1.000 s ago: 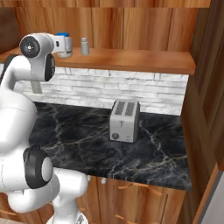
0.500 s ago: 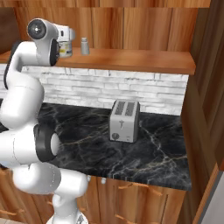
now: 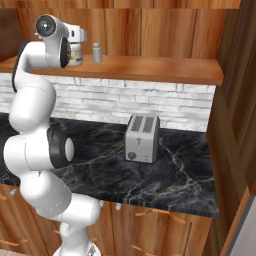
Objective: Take 2 condiments from the cabinet and move them on the counter near the stove.Make sure the condiments are lined up with each other, next to each other.
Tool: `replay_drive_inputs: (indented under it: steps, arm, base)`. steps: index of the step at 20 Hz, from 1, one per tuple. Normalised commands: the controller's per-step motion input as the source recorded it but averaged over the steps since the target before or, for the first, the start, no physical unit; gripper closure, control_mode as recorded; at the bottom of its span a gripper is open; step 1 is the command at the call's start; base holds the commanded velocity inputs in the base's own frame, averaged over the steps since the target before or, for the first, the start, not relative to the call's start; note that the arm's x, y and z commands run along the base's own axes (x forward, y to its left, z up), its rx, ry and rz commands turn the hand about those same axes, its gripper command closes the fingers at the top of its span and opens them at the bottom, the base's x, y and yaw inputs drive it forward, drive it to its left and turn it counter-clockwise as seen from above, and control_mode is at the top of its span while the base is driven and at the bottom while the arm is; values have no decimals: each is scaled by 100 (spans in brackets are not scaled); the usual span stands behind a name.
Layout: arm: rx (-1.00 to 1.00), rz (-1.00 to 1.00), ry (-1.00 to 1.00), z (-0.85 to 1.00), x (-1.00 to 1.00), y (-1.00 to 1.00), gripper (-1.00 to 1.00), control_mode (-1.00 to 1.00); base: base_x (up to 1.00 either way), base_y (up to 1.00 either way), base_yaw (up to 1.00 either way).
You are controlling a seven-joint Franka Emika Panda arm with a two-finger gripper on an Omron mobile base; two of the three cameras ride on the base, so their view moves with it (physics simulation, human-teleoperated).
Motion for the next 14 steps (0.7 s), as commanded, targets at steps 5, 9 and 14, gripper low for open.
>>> replay_drive_inputs:
  steps: [5,9,14]
  arm:
    - [0,0,1,0,32,7,-100,-100]
    - [-1,0,1,-28,21,3,-100,-100]
    - [0,0,0,-6,18,3,-100,-100]
  base:
    - [0,0,0]
    - [0,0,0]
    - [0,0,0]
